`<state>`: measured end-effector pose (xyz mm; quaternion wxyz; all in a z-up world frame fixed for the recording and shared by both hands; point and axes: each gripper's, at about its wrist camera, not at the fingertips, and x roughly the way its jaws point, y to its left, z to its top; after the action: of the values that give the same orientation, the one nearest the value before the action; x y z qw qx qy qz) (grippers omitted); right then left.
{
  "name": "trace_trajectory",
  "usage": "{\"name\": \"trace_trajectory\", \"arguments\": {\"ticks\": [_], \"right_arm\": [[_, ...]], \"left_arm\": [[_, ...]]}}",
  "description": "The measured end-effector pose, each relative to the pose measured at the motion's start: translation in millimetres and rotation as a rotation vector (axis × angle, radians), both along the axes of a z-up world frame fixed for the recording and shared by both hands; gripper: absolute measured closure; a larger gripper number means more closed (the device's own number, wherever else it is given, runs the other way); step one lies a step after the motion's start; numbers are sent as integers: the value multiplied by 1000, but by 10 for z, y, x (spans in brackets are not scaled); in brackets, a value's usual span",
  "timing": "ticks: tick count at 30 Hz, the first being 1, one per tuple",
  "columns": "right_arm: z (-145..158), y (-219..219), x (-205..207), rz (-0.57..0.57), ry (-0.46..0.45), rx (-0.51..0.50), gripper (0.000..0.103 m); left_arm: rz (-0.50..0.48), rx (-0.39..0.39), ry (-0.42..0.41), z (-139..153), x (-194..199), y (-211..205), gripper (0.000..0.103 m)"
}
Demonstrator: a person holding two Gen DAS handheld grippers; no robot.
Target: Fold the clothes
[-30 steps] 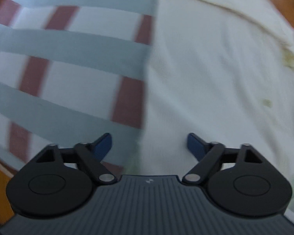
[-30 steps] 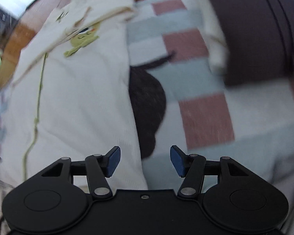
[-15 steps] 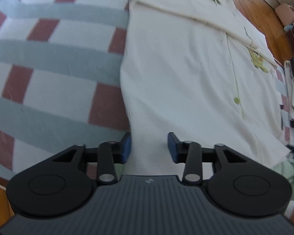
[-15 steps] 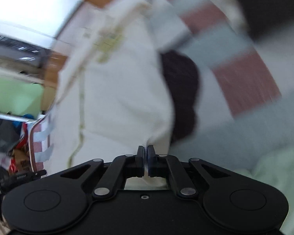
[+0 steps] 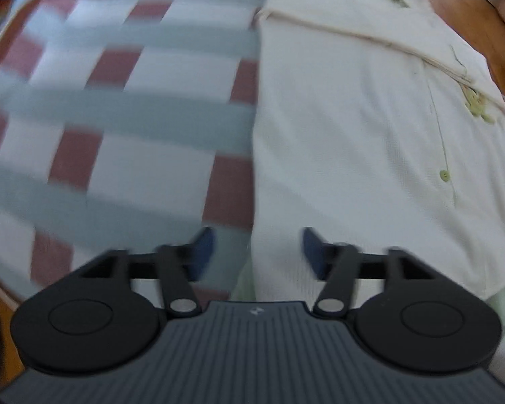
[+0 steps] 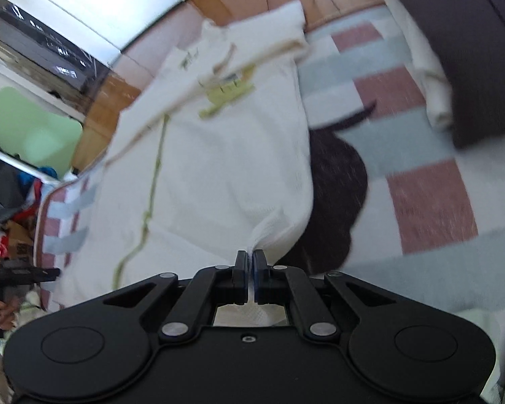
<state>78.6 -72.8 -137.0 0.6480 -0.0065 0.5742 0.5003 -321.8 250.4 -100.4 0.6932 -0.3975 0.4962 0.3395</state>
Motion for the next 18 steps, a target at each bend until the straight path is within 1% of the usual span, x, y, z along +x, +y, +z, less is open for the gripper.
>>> {"name": "trace_trajectory", "arguments": {"ticks": [1, 3, 4, 6, 7, 9, 11, 12, 13, 14, 16, 17, 18], "right_arm": [[-48, -12, -13, 6, 1, -10, 97], [-120, -14, -45, 9, 15, -25, 97], [-133, -9, -49, 5, 26, -25, 97], [-159, 2, -58, -4, 49, -24, 97], [-161, 4, -51, -17, 75, -10, 97], [-131, -4, -5, -70, 169, 60, 97], [-84, -3, 34, -114, 253, 128, 97], [-27, 14, 41, -121, 276, 160, 97], [32, 30, 40, -121, 274, 178, 97], [94, 45, 29, -110, 239, 178, 97], [199, 71, 4, -90, 165, 169, 97], [192, 75, -7, -85, 137, 143, 97], [155, 78, -11, -85, 134, 114, 97]], "left_arm": [[5, -64, -51, 4, -26, 14, 40], [3, -126, -96, 8, -54, 1, 40], [-8, -134, -96, 2, -52, -18, 40], [-17, -125, -69, -39, -34, -38, 40], [-13, -134, -67, -82, -30, -30, 39], [22, -182, -95, -179, -66, -39, 36], [64, -220, -143, -247, -120, -91, 51], [62, -218, -155, -257, -116, -118, 68], [37, -188, -139, -230, -82, -158, 74], [7, -149, -115, -194, -43, -203, 75], [-12, -115, -102, -133, -22, -259, 75], [-19, -101, -98, -103, -16, -284, 75], [-14, -98, -100, -88, -15, -284, 75]]}}
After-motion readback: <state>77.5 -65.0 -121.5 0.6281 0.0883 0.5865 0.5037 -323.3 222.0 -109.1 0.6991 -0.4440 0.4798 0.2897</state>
